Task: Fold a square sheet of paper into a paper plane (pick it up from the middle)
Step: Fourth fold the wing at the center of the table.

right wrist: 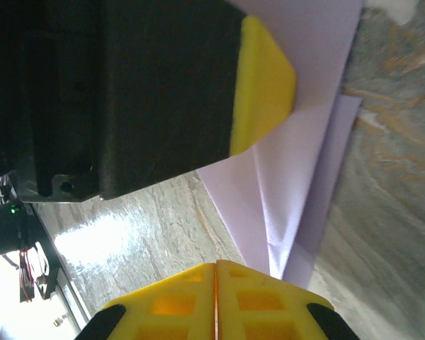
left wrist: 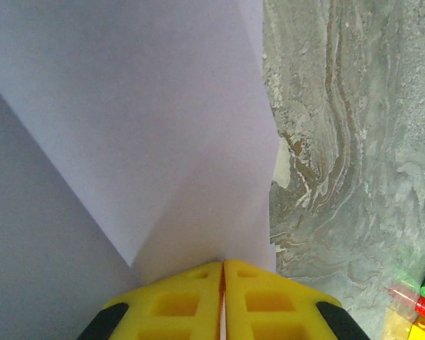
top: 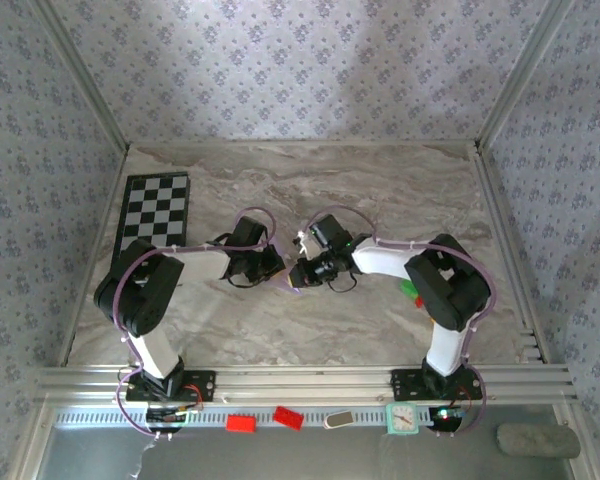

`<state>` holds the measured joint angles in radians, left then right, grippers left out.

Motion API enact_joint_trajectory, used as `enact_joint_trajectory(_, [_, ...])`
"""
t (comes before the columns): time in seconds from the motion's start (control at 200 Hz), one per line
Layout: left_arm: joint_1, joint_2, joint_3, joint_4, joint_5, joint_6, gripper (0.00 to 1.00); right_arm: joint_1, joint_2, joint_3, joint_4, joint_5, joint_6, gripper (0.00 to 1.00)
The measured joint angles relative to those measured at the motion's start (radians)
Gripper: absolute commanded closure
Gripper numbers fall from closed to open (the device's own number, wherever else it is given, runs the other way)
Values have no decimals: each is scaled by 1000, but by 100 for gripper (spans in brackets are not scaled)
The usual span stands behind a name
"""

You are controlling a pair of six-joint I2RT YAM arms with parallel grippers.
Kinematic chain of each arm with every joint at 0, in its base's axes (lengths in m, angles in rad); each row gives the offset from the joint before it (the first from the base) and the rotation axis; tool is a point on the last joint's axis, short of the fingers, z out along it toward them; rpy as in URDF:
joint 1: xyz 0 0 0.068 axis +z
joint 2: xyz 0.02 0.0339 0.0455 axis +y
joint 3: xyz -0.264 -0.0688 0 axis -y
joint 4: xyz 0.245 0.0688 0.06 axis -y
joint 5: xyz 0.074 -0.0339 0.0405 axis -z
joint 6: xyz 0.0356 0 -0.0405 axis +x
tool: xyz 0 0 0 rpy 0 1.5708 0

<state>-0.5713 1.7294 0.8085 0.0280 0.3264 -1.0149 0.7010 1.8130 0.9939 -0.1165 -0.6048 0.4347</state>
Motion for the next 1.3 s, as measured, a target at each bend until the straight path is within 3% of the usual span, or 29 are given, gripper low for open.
enact_joint_trajectory(0.335, [2,1,0,-1,3,-11,91,9,62,38,-23,18,-2,91])
enact_joint_trajectory(1.299, [5,25,42,-58,5,-45,91,6,50,7,-45,85,-51,93])
